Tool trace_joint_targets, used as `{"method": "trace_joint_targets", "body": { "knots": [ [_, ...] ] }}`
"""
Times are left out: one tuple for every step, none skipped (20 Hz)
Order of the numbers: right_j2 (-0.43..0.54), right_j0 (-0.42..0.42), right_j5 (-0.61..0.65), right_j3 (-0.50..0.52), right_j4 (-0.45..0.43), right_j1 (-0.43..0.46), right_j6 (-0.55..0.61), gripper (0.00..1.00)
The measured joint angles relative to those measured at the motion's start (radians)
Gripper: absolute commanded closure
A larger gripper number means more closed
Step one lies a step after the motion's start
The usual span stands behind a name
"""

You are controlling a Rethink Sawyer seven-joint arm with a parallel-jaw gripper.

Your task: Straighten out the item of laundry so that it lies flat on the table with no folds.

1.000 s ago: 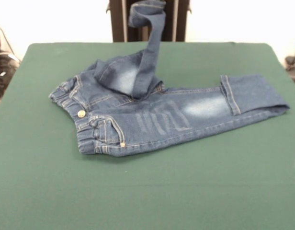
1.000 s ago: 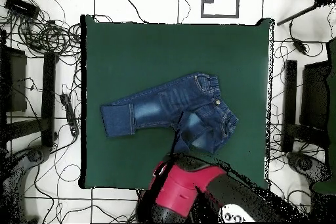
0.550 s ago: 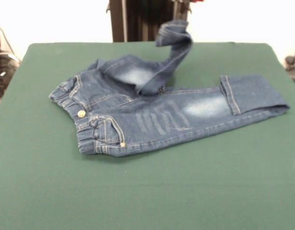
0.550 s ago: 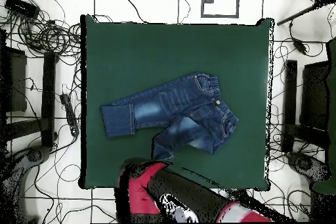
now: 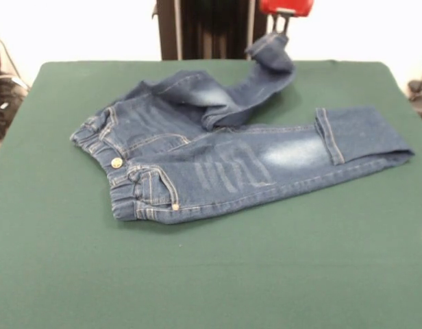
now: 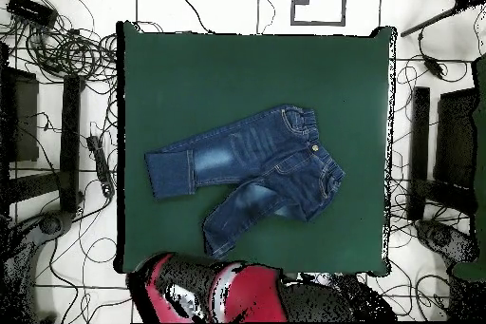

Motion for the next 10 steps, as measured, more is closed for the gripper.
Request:
{"method": "trace_joint_targets", "body": {
  "knots": [
    [-0.018, 0.035, 0.0, 0.0, -0.002, 0.017, 0.042, 1.0],
    [-0.031, 0.064, 0.0, -0.001, -0.003, 0.03, 0.076, 1.0],
    [-0.039, 0.082, 0.0, -0.001, -0.003, 0.036, 0.095, 1.0],
    [-0.049, 0.106, 0.0, -0.001, -0.002, 0.045, 0.122, 1.0],
    [-0.058, 0.13, 0.0, -0.001, -0.002, 0.053, 0.149, 1.0],
    [-0.065, 0.15, 0.0, -0.002, 0.0, 0.06, 0.17, 1.0],
    [-0.074, 0.176, 0.0, -0.004, 0.004, 0.068, 0.198, 1.0],
    [-0.079, 0.192, 0.0, -0.005, 0.008, 0.072, 0.214, 1.0],
    [-0.092, 0.224, 0.0, -0.009, 0.022, 0.079, 0.243, 1.0],
    [-0.099, 0.241, 0.0, -0.013, 0.036, 0.081, 0.255, 1.0]
  ]
}}
